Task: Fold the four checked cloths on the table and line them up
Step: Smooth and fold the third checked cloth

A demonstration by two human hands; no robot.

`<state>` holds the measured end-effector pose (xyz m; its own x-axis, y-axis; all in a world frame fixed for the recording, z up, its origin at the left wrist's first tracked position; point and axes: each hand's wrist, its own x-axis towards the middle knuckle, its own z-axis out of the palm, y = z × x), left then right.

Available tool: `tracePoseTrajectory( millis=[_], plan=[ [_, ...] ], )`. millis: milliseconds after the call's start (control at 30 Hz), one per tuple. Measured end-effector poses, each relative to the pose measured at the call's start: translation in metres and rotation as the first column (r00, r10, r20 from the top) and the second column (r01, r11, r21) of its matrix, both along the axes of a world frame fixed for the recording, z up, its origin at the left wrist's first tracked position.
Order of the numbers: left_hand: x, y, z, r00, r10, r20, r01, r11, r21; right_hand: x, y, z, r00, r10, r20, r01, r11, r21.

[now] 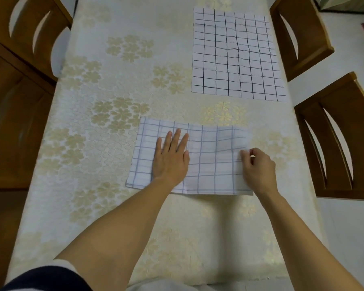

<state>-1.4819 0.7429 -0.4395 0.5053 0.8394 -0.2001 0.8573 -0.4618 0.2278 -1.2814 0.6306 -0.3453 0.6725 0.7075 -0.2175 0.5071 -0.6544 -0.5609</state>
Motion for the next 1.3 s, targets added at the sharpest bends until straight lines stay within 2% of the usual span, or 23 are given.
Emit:
tracePoseTrajectory(
  millis=[200, 367, 433, 467, 533, 600, 700, 733, 767, 800, 867, 933, 1000, 1067, 1167, 1233, 1300],
  plan=[
    [0.001, 0.000, -0.004, 0.999, 0.015, 0.037, -0.016, 1.000, 0.018, -0.041, 0.018, 0.043, 0.994, 0.099, 0.039, -0.103, 0.985, 0.140],
    [-0.002, -0.001, -0.007, 0.999, -0.016, 0.035, 0.014, 0.998, 0.057, -0.079, 0.048, 0.063, 0.971, 0.237, 0.021, -0.237, 0.957, 0.170],
    [-0.005, 0.001, -0.006, 0.991, -0.036, 0.132, 0.031, 0.999, 0.040, -0.093, 0.062, 0.063, 0.963, 0.271, 0.009, -0.269, 0.949, 0.165],
    [-0.008, 0.003, -0.005, 0.969, -0.024, 0.248, 0.021, 1.000, 0.016, -0.101, 0.069, 0.062, 0.959, 0.283, -0.006, -0.278, 0.947, 0.164],
    [-0.016, 0.009, 0.005, 0.830, 0.119, 0.545, -0.071, 0.992, -0.107, -0.118, 0.084, 0.059, 0.950, 0.311, -0.037, -0.302, 0.941, 0.152],
    [-0.034, 0.018, 0.023, 0.620, 0.355, 0.700, -0.206, 0.934, -0.291, -0.137, 0.096, 0.056, 0.932, 0.358, -0.052, -0.350, 0.929, 0.121],
    [-0.067, 0.034, 0.051, 0.339, 0.588, 0.734, -0.286, 0.808, -0.515, -0.159, 0.107, 0.047, 0.899, 0.415, -0.143, -0.401, 0.909, 0.113],
    [-0.078, 0.040, 0.055, 0.263, 0.658, 0.706, -0.248, 0.753, -0.609, -0.163, 0.107, 0.042, 0.896, 0.407, -0.176, -0.385, 0.911, 0.144],
    [-0.089, 0.045, 0.057, 0.237, 0.717, 0.656, -0.204, 0.697, -0.688, -0.163, 0.105, 0.036, 0.906, 0.382, -0.180, -0.351, 0.919, 0.182],
    [-0.100, 0.050, 0.058, 0.250, 0.763, 0.596, -0.170, 0.641, -0.749, -0.160, 0.103, 0.029, 0.925, 0.344, -0.158, -0.308, 0.926, 0.217],
    [-0.116, 0.053, 0.054, 0.367, 0.781, 0.505, -0.160, 0.588, -0.793, -0.146, 0.094, 0.013, 0.952, 0.293, -0.082, -0.268, 0.934, 0.235],
    [-0.125, 0.052, 0.045, 0.471, 0.748, 0.468, -0.253, 0.622, -0.741, -0.129, 0.081, -0.007, 0.943, 0.331, -0.006, -0.326, 0.930, 0.170],
    [-0.125, 0.049, 0.040, 0.502, 0.722, 0.476, -0.371, 0.677, -0.636, -0.120, 0.067, -0.028, 0.900, 0.428, 0.075, -0.434, 0.896, 0.092],
    [-0.120, 0.045, 0.040, 0.552, 0.662, 0.507, -0.414, 0.745, -0.522, -0.120, 0.056, -0.050, 0.823, 0.548, 0.148, -0.556, 0.831, 0.018],
    [-0.114, 0.035, 0.032, 0.818, 0.390, 0.423, -0.341, 0.921, -0.190, -0.126, 0.046, -0.076, 0.729, 0.657, 0.193, -0.650, 0.753, -0.107],
    [-0.105, 0.030, 0.029, 0.909, 0.206, 0.361, -0.199, 0.978, -0.055, -0.128, 0.039, -0.088, 0.733, 0.643, 0.220, -0.627, 0.765, -0.145],
    [-0.091, 0.026, 0.024, 0.960, 0.008, 0.279, -0.009, 1.000, 0.003, -0.128, 0.033, -0.096, 0.749, 0.615, 0.245, -0.588, 0.788, -0.182]
  ],
)
